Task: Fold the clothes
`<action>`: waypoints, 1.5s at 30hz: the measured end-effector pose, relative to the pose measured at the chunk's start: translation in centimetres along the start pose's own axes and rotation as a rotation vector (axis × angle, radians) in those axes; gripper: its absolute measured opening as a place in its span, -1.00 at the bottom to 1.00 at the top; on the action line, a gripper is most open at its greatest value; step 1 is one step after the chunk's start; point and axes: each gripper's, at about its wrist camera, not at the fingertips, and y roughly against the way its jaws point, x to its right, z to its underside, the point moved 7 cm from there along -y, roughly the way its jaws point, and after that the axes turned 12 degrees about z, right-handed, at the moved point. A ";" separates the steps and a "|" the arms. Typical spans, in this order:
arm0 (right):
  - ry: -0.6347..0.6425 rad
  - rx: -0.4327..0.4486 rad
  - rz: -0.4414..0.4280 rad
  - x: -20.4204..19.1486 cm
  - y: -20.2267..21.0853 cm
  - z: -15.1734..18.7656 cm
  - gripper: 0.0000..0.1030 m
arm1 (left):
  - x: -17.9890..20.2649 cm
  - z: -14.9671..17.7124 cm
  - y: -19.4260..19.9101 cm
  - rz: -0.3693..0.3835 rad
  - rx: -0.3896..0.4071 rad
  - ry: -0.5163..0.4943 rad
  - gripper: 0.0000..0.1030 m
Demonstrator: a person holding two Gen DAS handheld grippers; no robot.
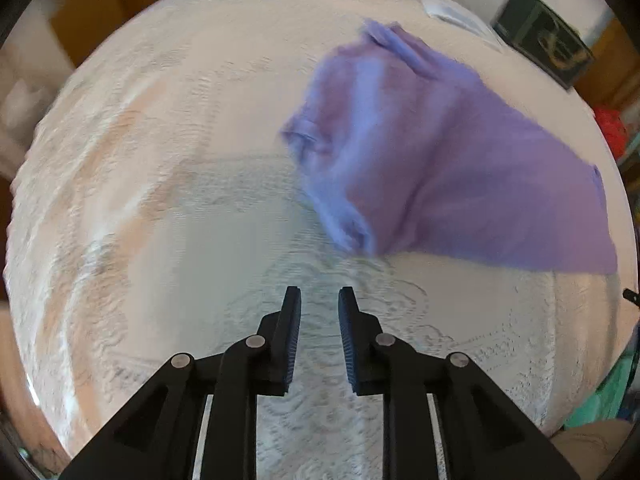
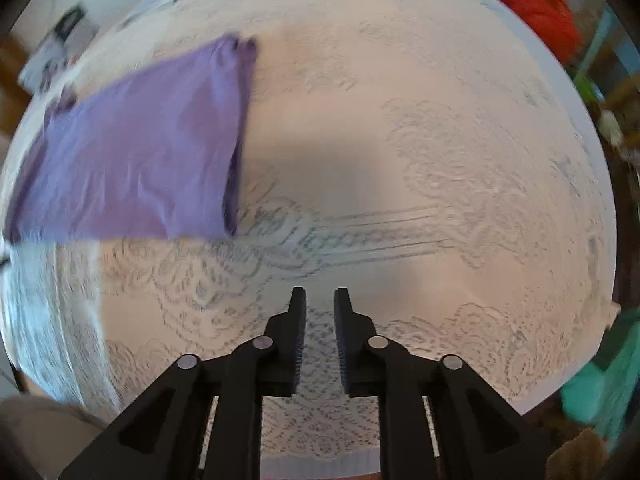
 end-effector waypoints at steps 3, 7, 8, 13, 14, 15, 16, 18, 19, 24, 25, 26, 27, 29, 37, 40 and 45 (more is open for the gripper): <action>-0.015 0.098 -0.058 -1.1 1.8 -2.9 0.77 | 0.1 -2.4 2.0 -0.001 0.087 0.005 -0.40; -0.012 0.201 -0.181 -4.3 3.4 -7.7 0.76 | 1.6 -5.6 1.9 0.031 0.138 -0.016 -0.30; -0.009 0.214 -0.194 -4.8 3.3 -8.7 0.76 | 1.9 -6.3 1.5 0.039 0.140 -0.017 -0.30; -0.034 0.232 -0.177 -5.4 1.1 -13.6 0.76 | 1.1 -6.9 -1.5 0.036 0.101 0.017 -0.30; -0.039 0.226 -0.174 -5.8 0.3 -14.4 0.76 | 0.9 -6.4 -1.7 0.041 0.092 0.020 -0.30; -0.042 0.218 -0.169 -6.3 -0.4 -15.4 0.76 | 0.9 -6.0 -2.0 0.043 0.082 0.022 -0.30; -0.044 0.208 -0.165 -6.8 -1.1 -16.1 0.76 | 1.0 -5.7 -2.4 0.044 0.073 0.022 -0.30; -0.011 0.154 -0.134 -7.9 -3.1 -17.2 -0.05 | 0.8 -5.3 -3.1 0.032 0.062 0.011 -0.40; 0.010 0.124 -0.116 -8.6 -4.1 -17.7 -0.53 | 0.7 -5.1 -3.5 -0.004 0.053 -0.010 -0.51; -0.146 0.111 0.091 -3.3 -5.4 -18.3 -0.83 | -1.4 -5.1 -2.4 -0.155 0.067 0.009 -0.63; -0.150 0.124 0.056 -3.3 -4.5 -17.9 -0.81 | -2.0 -5.2 -1.1 -0.159 0.103 0.031 -0.63; -0.135 0.139 -0.005 -3.9 -3.4 -17.4 -0.66 | -2.4 -5.4 0.1 -0.164 0.135 0.044 -0.58; -0.106 0.154 -0.045 -4.8 -2.4 -16.7 -0.18 | -2.7 -5.4 1.1 -0.161 0.162 0.058 -0.50; -0.029 0.185 -0.101 -6.9 -0.2 -15.1 0.59 | -3.0 -5.6 2.8 -0.135 0.201 0.082 -0.29; 0.143 0.083 -0.233 -15.6 -0.1 -7.9 0.62 | -1.0 -7.8 -1.6 0.042 0.167 0.059 -0.26; 0.147 0.033 -0.184 -15.8 -2.3 -6.9 0.62 | -0.7 -9.2 -4.2 0.094 0.136 0.060 -0.26; 0.178 0.020 -0.158 -16.0 -3.2 -6.5 0.76 | -0.5 -10.6 -5.7 0.072 0.116 -0.031 -0.85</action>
